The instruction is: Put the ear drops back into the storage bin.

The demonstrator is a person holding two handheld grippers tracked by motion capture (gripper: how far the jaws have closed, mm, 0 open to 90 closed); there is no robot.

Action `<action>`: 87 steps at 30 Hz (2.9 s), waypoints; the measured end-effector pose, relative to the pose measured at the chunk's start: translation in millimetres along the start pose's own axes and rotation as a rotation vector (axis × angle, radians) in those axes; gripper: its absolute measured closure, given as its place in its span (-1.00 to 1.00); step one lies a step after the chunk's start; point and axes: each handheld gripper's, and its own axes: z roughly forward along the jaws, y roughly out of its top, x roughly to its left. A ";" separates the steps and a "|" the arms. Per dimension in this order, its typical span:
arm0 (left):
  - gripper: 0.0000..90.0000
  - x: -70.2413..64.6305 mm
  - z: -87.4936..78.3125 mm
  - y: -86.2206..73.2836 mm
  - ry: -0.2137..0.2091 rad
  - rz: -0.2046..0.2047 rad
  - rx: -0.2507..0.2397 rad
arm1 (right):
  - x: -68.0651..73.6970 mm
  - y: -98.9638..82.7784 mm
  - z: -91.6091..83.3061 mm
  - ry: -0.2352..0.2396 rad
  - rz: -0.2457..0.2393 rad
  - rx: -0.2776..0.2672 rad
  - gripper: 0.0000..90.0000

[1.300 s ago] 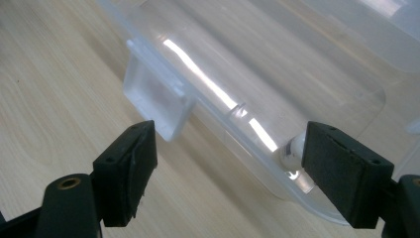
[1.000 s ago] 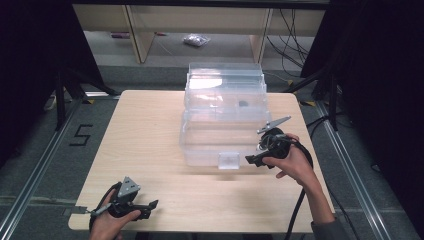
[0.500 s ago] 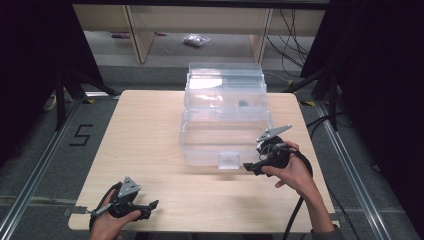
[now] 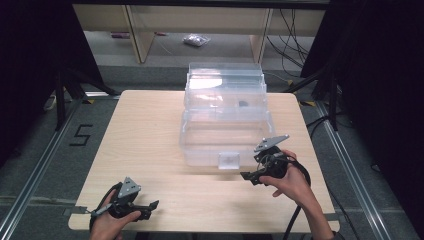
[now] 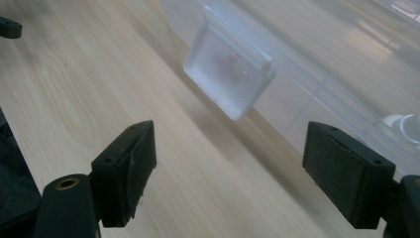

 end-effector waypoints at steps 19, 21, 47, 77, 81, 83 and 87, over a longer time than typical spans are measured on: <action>-0.66 -0.5 1.3 -0.4 -0.001 -0.003 -0.003 | 7.1 -24.3 11.2 -0.005 -0.020 -0.039 -0.52; -0.66 -0.9 0.5 0.1 0.000 -0.010 -0.008 | 6.7 -25.9 14.3 -0.005 -0.033 -0.067 -0.52; -0.66 -1.8 0.6 0.1 -0.003 -0.004 -0.011 | 22.1 -51.8 26.4 -0.006 -0.001 -0.071 -0.55; -0.66 -2.3 1.1 -0.2 -0.003 0.002 -0.004 | 30.6 -92.7 30.6 -0.003 0.022 -0.082 -0.56; -0.66 -2.5 1.2 -0.2 -0.002 0.002 -0.001 | 35.4 -97.0 30.6 -0.021 0.038 -0.092 -0.56; -0.66 -1.7 0.7 0.0 0.002 0.009 0.001 | 37.3 -98.9 30.6 -0.030 0.031 -0.093 -0.56; -0.66 -2.5 0.9 -0.3 -0.004 0.003 -0.002 | 38.8 -102.2 29.0 -0.035 0.030 -0.096 -0.55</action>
